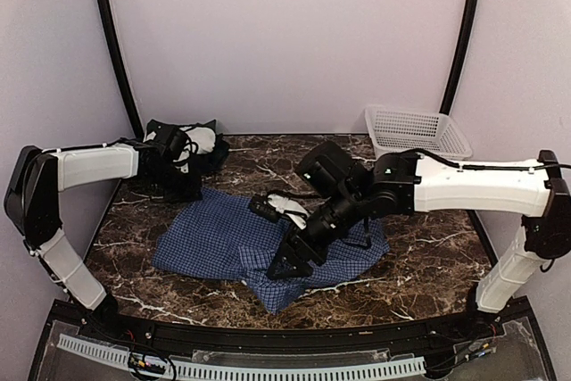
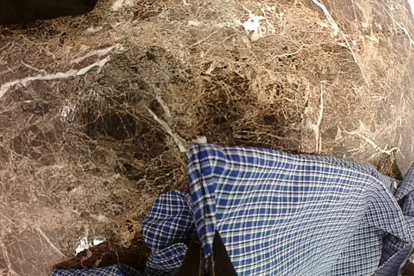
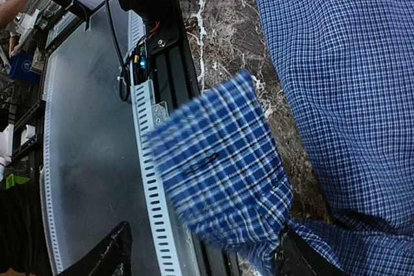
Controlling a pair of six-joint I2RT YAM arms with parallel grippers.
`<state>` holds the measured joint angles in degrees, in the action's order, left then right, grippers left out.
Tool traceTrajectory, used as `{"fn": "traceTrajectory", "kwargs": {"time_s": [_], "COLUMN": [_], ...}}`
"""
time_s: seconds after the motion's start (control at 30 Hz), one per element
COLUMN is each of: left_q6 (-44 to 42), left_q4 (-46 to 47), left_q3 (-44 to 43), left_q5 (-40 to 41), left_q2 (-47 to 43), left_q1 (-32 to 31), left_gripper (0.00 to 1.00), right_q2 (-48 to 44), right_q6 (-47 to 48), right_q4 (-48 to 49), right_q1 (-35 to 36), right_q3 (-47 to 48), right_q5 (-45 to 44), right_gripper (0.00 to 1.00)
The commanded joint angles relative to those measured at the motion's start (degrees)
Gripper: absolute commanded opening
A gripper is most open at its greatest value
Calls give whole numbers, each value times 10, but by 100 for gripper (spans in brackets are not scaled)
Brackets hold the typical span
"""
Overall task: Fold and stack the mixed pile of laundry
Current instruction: Adjust the crumpled shirt at the center of the board.
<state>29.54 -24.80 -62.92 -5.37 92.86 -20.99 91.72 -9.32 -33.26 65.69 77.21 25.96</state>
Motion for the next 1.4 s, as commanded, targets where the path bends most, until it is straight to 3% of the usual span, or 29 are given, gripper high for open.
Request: {"fn": "traceTrajectory", "kwargs": {"time_s": [0.0,0.17,0.4,0.67,0.87,1.17,1.37], "left_q6": [-7,-8,-11,-16,-21,-24,-25], "left_q4": [7,7,5,-1,-6,-6,-6], "left_q3": [-16,-14,-17,-16,-19,-27,-30], "left_q5": [-15,-17,-20,-12,-11,-18,-17], "left_q2": [7,7,5,0,-2,1,1], "left_q1": [8,9,10,10,10,10,10], "left_gripper": [0,0,0,0,0,0,0], "right_q2": [-78,-169,-162,-148,-132,-75,-37], "right_q6": [3,-53,-109,-178,-214,-271,-293], "right_q4": [28,66,15,127,209,384,444], "right_q1": [-28,-193,-382,-469,-513,-564,-567], "right_q3": [13,-46,-142,-296,-355,-418,-423], "right_q5": [-2,-36,-98,-57,6,170,226], "right_gripper": [77,79,61,61,74,72,69]}}
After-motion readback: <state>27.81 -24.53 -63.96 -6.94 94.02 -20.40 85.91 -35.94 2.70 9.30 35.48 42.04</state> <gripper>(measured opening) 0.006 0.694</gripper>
